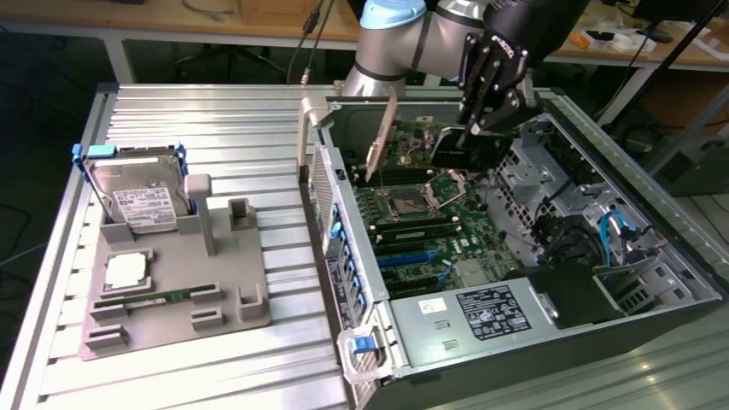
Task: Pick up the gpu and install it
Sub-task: 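Insert the gpu into the slot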
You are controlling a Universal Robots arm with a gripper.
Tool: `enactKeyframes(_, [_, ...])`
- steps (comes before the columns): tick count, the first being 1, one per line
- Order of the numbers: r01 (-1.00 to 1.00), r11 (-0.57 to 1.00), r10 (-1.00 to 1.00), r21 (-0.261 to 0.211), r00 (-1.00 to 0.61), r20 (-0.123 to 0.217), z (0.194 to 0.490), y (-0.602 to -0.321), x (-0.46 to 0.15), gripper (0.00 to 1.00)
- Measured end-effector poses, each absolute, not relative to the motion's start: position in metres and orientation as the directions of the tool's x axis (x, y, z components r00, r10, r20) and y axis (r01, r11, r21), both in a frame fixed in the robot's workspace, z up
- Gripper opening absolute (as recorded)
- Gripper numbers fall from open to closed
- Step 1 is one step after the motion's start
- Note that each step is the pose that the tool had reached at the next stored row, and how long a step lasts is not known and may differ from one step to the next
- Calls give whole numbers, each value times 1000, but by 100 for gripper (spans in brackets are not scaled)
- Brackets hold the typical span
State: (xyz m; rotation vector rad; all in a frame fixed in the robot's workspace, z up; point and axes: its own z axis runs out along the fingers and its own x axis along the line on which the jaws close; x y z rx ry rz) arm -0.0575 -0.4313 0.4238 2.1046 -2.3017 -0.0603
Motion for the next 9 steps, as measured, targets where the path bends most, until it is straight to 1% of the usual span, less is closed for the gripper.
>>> enactKeyframes(9, [-997,62,-998,44,-63,-10,424,-431,-58,27])
